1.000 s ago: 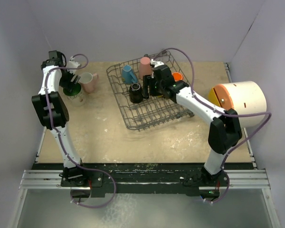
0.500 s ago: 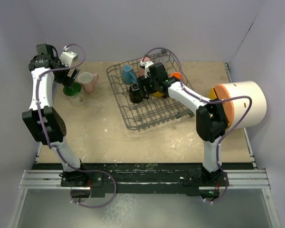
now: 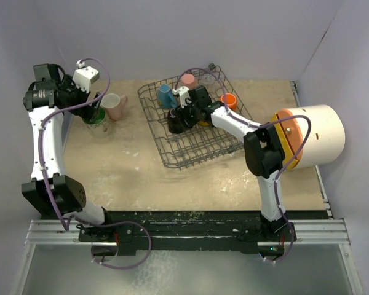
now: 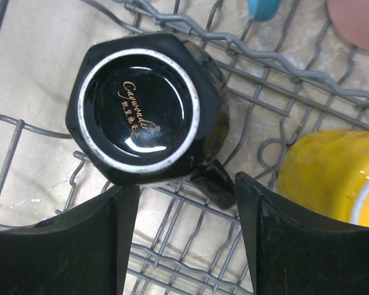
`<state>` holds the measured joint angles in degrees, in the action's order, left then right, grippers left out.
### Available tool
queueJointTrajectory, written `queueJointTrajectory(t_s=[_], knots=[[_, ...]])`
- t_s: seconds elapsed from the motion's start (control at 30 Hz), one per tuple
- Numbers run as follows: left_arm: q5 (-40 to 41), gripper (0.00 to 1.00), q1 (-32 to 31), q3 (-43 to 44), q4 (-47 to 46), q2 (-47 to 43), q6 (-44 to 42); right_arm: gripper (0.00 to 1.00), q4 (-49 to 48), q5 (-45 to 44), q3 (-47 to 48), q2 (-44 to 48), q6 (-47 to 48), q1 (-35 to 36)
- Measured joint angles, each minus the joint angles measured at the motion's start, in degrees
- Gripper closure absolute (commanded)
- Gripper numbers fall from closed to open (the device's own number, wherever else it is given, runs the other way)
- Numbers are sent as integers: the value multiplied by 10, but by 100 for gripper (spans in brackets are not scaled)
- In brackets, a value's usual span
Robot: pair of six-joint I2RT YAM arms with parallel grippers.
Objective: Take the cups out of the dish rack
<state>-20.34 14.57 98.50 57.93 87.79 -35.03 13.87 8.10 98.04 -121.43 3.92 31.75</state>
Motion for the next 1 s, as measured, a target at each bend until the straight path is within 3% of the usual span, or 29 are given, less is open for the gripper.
queueJointTrajectory(t_s=[0.3,0.5,0.73,0.93,1.0], knots=[[-35,1,0,-25,4,-21,1,59,-16,7,-11,-16,37,1],[-52,1,0,-29,4,-22,14,66,-45,-1,-50,-9,40,9],[-78,1,0,-29,5,-23,31,79,-61,-47,-66,-6,27,40],[-82,1,0,-32,8,-32,30,98,-73,-84,-66,-5,8,47],[-83,1,0,-43,8,-42,29,100,-76,-92,-70,-3,3,49]])
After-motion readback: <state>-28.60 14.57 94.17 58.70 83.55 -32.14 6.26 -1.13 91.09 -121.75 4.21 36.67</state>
